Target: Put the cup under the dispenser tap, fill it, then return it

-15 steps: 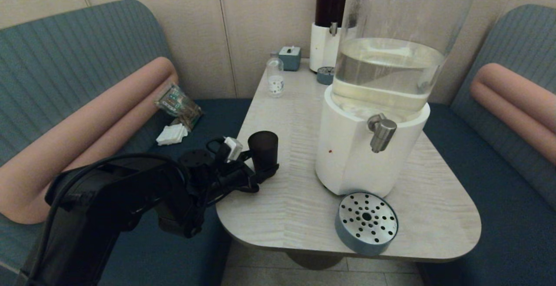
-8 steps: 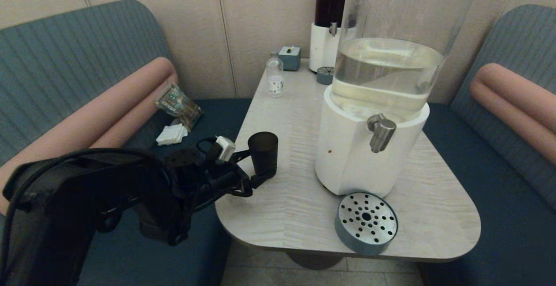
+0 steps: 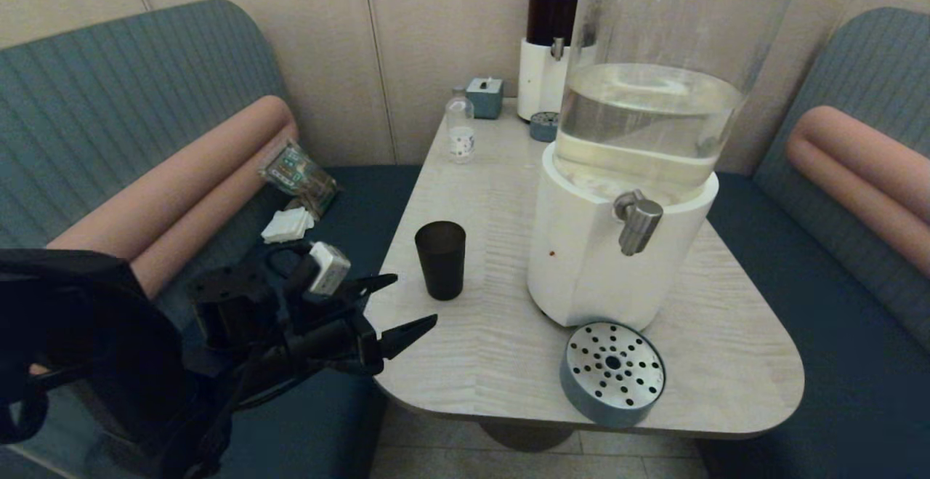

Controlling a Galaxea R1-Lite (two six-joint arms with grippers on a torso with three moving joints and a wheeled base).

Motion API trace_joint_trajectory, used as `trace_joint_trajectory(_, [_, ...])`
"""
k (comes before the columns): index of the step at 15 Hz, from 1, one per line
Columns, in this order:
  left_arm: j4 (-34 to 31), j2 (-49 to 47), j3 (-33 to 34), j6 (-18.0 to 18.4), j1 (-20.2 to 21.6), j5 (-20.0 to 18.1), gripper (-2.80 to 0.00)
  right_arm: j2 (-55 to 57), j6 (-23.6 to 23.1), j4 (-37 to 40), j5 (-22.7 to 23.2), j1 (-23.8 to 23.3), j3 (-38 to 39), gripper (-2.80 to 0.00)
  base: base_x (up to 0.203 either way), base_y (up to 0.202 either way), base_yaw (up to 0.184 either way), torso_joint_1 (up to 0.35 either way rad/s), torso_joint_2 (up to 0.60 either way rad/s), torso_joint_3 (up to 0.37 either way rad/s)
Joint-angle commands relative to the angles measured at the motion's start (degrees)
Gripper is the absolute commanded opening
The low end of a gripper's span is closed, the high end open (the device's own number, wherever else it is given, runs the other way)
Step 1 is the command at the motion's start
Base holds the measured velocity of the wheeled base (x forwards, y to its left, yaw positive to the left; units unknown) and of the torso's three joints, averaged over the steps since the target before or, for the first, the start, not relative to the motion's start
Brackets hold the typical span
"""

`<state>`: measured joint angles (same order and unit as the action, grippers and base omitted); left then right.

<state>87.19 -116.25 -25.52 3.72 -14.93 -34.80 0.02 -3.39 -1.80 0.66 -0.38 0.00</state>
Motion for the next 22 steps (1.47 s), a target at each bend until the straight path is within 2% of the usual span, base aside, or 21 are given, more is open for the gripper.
trace_joint_trajectory(1, [0.48,8.03,4.98,0.07,-0.01,-0.18,0.00,0.06,-0.04,-0.05,0.04,-0.04,0.62,-2.80,0.000,0.000,0.000,0.000,0.00,0.000])
trace_joint_trajectory(5, [0.48,20.09,13.63,0.24,-0.01,0.78,0.00,0.06,-0.04,-0.05,0.04,-0.06,0.62,-2.80,0.000,0.000,0.000,0.000,0.00,0.000])
trace_joint_trajectory(6, [0.48,22.80,15.07,0.18,-0.01,1.72,-2.80,0.06,-0.04,-0.05,0.04,0.03,0.62,-2.80,0.000,0.000,0.000,0.000,0.00,0.000])
trace_joint_trajectory(8, [0.48,28.49,16.44,-0.69,-0.01,3.59,-2.80,0.06,-0.04,-0.05,-0.01,-0.04,0.62,-2.80,0.000,0.000,0.000,0.000,0.00,0.000])
trace_joint_trajectory(10, [0.48,33.98,17.67,-2.36,-0.01,7.80,-2.80,0.06,-0.04,-0.05,-0.03,-0.04,0.66,-2.80,0.000,0.000,0.000,0.000,0.00,0.000])
trace_joint_trajectory(12, [0.48,39.67,19.00,-3.93,0.03,14.35,-2.80,0.06,-0.04,-0.05,0.04,-0.03,0.62,-2.80,0.000,0.000,0.000,0.000,0.00,0.000])
trace_joint_trajectory(15, [0.48,47.38,21.77,-8.02,0.22,27.04,-2.80,0.06,-0.04,-0.05,0.04,0.03,0.70,-2.80,0.000,0.000,0.000,0.000,0.00,0.000])
trace_joint_trajectory(16, [0.48,49.75,23.59,-8.99,0.59,29.33,-2.80,0.06,-0.04,-0.05,0.04,0.03,0.62,-2.80,0.000,0.000,0.000,0.000,0.00,0.000])
trace_joint_trajectory(19, [-0.76,58.94,25.31,-10.46,4.84,33.08,-2.80,0.06,-0.04,-0.05,0.04,0.03,0.63,-2.80,0.000,0.000,0.000,0.000,0.00,0.000])
trace_joint_trajectory(22, [-9.02,71.69,25.46,-10.86,8.72,34.85,-2.80,0.06,-0.04,-0.05,0.04,0.00,0.68,-2.80,0.000,0.000,0.000,0.000,0.00,0.000])
